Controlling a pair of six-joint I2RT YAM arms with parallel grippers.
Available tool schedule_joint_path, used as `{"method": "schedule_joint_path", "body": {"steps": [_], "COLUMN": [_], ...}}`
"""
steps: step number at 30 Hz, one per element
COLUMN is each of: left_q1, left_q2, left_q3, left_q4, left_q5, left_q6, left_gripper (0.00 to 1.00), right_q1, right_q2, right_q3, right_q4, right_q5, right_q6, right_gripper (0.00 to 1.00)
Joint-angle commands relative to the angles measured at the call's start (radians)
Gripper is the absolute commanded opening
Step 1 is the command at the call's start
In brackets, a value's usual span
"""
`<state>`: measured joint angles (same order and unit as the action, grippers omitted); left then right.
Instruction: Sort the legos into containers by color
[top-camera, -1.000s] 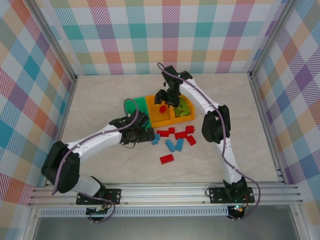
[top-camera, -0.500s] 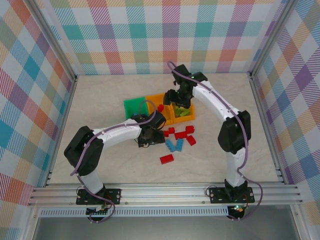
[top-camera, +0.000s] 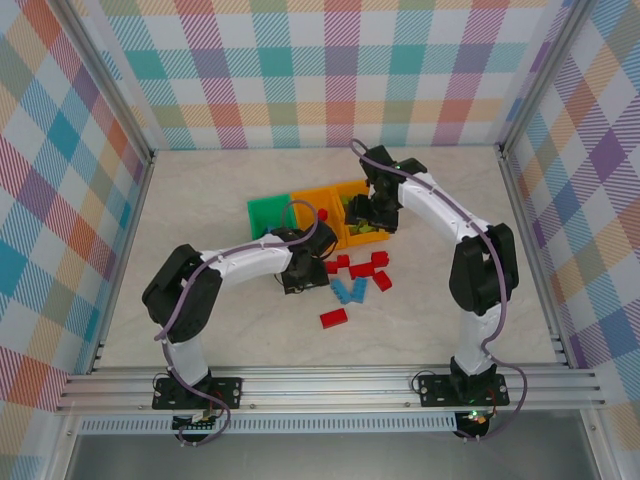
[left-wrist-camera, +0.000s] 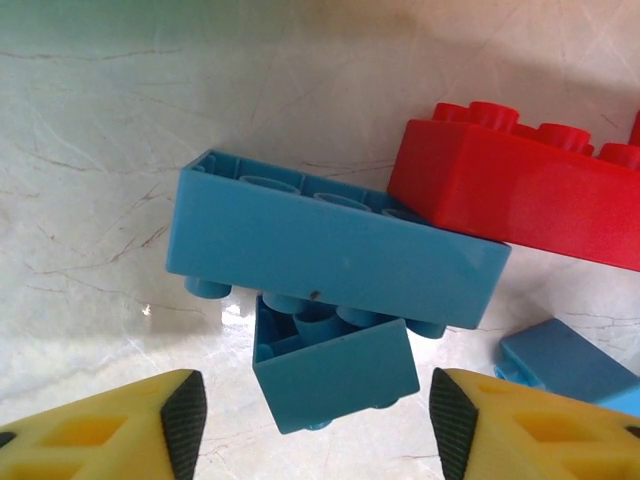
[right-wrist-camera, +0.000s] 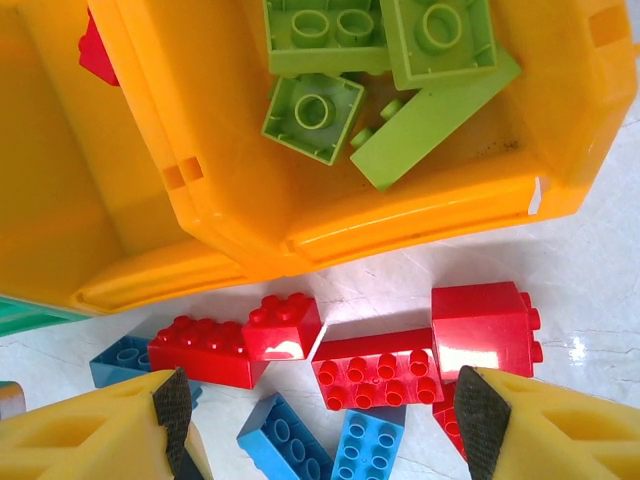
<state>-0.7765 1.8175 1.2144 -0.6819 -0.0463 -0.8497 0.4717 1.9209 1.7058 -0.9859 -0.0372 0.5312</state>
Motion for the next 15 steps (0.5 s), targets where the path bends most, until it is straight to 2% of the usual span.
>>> {"method": "schedule_joint_path", "body": {"steps": [1, 7, 11, 15], "left_q1": [-0.006, -0.004, -0.004, -0.004], "left_q2": [0.017, 0.011, 0.001, 0.033], "left_q3": [0.025, 0.018, 0.01, 0.029], "left_q4": [-0.037, -0.038, -0.029, -0.034], "left_q5": [-0.02, -0.037, -0.046, -0.039], "left_q6": [-0.014, -0.017, -0.027, -0.016], "left_gripper": [0.6, 0.62, 0.68, 0.68], "right_q1": [0.002, 0.003, 0.003, 0.002], "right_q2": [-0.056, -0.071, -0.078, -0.093], "right_q3": [-0.011, -0.033, -0.056, -0.081], "right_q4": [0.016, 0.027, 0.03, 0.035], "right_q5": [0.002, -0.004, -0.003, 0.006], "right_q6": [-0.005, -0.001, 0.001, 0.006], "right_gripper": [0.72, 0.72, 0.71, 0.71]}}
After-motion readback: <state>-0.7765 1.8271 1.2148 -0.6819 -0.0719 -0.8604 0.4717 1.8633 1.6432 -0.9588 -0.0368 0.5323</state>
